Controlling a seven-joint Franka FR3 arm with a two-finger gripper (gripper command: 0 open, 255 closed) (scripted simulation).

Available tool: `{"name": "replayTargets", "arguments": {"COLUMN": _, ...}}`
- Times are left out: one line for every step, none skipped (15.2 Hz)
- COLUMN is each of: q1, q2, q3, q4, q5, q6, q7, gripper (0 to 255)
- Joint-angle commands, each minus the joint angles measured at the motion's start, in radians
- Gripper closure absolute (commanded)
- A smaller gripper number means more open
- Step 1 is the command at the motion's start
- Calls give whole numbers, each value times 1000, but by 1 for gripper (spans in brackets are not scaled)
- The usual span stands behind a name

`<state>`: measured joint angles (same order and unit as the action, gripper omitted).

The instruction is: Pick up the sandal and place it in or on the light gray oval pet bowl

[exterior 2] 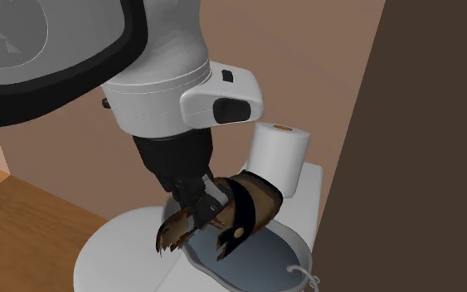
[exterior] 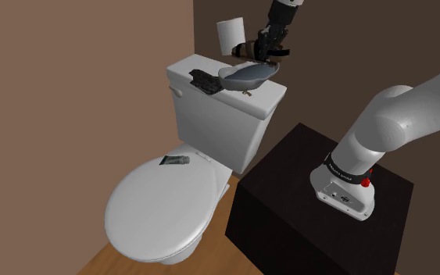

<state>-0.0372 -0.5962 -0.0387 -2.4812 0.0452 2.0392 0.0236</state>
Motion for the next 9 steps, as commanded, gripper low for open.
{"name": "replayTargets", "arguments": {"q1": 0, "q2": 3, "q3": -1, "q4": -25, "q5": 0, "q6": 30, "q7": -3, "gripper": 255}}
{"name": "replayTargets", "arguments": {"q1": 0, "q2": 5, "q3": -1, "q4": -37, "q5": 1, "q6": 44, "q7": -3, "gripper": 255}}
{"name": "replayTargets", "arguments": {"q1": 0, "q2": 8, "q3": -1, "q4": -49, "q5": 1, "q6": 59, "q7": -4, "gripper": 255}}
{"name": "replayTargets", "arguments": {"q1": 0, "q2": 8, "q3": -1, "q4": -49, "q5": 1, "q6": 59, "q7": -4, "gripper": 255}}
{"name": "replayTargets", "arguments": {"q1": 0, "q2": 8, "q3": -1, "q4": -49, "q5": 1, "q6": 59, "q7": -4, "gripper": 255}}
{"name": "replayTargets", "arguments": {"q1": 0, "q2": 8, "q3": -1, "q4": -49, "q5": 1, "q6": 59, "q7": -4, "gripper": 255}}
{"name": "replayTargets", "arguments": {"q1": 0, "q2": 8, "q3": -1, "q4": -49, "q5": 1, "q6": 59, "q7": -4, "gripper": 255}}
{"name": "replayTargets", "arguments": {"q1": 0, "q2": 8, "q3": -1, "q4": -49, "q5": 1, "q6": 59, "q7": -4, "gripper": 255}}
{"name": "replayTargets", "arguments": {"q1": 0, "q2": 8, "q3": -1, "q4": -49, "q5": 1, "q6": 59, "q7": -4, "gripper": 255}}
